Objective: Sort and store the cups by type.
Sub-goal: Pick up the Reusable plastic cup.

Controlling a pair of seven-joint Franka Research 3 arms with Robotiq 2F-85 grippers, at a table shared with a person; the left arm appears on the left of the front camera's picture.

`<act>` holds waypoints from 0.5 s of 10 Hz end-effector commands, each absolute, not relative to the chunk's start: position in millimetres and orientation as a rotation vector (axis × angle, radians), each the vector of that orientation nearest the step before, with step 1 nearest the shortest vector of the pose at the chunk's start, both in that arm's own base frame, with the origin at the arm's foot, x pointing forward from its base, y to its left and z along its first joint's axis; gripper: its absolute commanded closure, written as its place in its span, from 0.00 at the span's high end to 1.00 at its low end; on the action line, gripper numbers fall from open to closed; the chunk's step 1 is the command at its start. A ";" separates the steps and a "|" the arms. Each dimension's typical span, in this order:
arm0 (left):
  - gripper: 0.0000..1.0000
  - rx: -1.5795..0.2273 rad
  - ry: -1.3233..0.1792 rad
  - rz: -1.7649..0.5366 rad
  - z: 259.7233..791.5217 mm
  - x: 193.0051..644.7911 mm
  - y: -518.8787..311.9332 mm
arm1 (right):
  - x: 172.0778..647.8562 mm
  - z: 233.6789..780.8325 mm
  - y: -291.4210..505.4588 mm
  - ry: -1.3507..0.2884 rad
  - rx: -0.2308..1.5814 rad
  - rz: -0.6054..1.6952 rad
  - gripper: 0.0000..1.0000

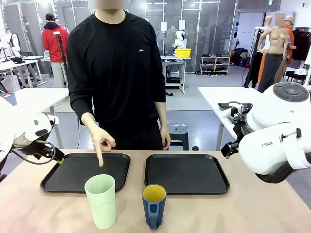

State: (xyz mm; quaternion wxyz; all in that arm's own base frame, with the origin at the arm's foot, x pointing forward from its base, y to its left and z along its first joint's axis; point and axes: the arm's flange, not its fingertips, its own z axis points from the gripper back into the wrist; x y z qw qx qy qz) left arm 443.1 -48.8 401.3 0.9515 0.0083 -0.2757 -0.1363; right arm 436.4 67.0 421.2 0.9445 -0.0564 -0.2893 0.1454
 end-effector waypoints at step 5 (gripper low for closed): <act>1.00 0.056 -0.542 -0.394 395.3 426.0 -25.9 | 435.8 419.9 66.7 -0.589 -0.116 0.300 1.00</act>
